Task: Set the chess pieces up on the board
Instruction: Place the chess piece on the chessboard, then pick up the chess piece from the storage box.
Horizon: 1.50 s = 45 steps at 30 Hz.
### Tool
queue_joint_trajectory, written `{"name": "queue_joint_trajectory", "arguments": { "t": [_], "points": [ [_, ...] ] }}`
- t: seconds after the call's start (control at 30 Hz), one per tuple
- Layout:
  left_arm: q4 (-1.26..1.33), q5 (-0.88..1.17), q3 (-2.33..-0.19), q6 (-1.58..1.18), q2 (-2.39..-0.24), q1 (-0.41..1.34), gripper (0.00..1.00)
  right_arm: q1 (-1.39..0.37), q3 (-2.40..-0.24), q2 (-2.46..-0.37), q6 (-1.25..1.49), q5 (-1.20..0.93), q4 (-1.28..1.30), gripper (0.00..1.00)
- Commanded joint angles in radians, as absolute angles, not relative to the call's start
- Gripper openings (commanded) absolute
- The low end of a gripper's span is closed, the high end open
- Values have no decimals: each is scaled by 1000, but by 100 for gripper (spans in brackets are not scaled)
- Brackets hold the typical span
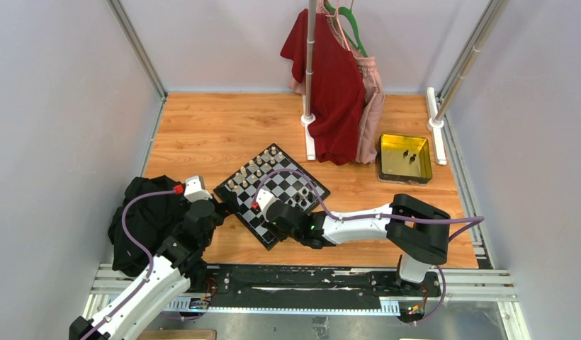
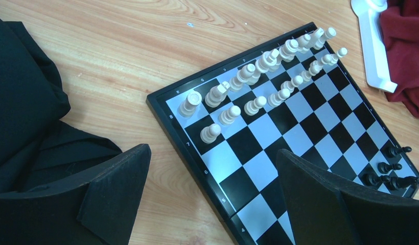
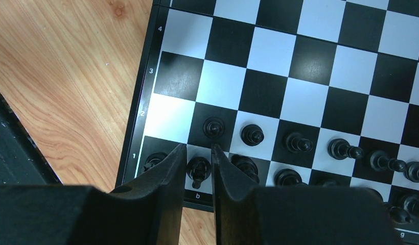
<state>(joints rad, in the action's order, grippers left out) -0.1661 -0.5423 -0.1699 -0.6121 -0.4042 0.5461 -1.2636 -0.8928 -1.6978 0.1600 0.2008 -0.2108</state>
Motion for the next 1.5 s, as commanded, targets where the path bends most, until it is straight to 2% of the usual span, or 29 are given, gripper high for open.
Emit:
{"name": "queue_joint_trajectory", "arguments": {
  "t": [0.0,0.4,0.63,0.87,1.03,1.3,1.47],
  "points": [
    [-148,-549,-175,-602,-409,552,100,-1277,-913,-1672,141,195,-211,28],
    [-144,-548,-178,-601,-420,552,100,-1300,-916,-1502,115,230,-150,26],
    [-149,-548,-176,-602,-409,552,100,-1260,-906,-1291,77,488,-49,26],
    [-147,-547,-173,-601,-401,552,100,-987,-834,-1050,160,574,82,27],
    [-150,-554,-177,-606,-409,552,100,-684,-815,-975,245,557,179,28],
    [-168,-597,-203,-626,-459,552,100,-227,-825,-1129,313,304,144,28],
    [-146,-644,-232,-591,-519,552,100,-97,-853,-1284,317,274,90,28]
  ]
}}
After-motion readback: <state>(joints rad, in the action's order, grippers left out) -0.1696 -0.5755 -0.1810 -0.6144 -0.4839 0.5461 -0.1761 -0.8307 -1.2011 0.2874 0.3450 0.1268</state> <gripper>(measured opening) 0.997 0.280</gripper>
